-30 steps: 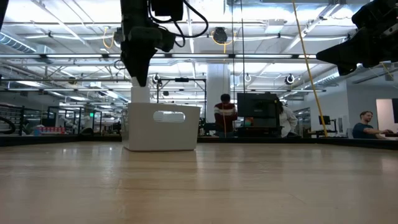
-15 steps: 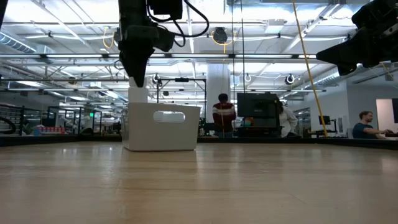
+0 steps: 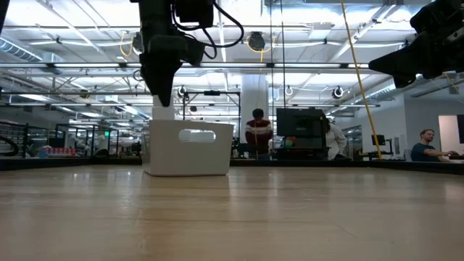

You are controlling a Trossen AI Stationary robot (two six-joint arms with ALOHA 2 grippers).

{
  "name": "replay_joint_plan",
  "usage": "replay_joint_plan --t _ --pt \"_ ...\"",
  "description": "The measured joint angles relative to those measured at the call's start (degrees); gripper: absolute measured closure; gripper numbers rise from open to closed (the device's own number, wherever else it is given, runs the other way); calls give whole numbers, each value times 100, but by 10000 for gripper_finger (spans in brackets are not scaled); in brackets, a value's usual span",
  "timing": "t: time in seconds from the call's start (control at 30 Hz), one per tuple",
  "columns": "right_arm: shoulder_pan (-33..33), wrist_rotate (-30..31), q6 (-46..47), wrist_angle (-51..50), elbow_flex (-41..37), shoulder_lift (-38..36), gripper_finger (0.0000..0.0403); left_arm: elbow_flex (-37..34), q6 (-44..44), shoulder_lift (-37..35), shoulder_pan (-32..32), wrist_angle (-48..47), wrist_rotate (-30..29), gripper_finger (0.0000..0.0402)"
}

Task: Pick and place pill bottles into a basket
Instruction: Put the white pill bottle into the gray bin

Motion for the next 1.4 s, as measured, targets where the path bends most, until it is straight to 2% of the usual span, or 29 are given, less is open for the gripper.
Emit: replay_joint_plan --t 0.17,0.53,0.97,1.23,1.4 --pt "1 0 0 0 0 0 399 0 -9 0 -2 97 152 229" --pt "2 0 0 0 0 0 399 0 -3 72 20 134 38 229" --pt "2 0 0 0 -2 -2 399 -7 184 816 50 210 37 229" --pt "2 0 0 0 -2 -2 399 -4 318 903 50 854 -3 229" --pt "1 0 0 0 -2 0 399 -4 348 907 94 815 -8 229"
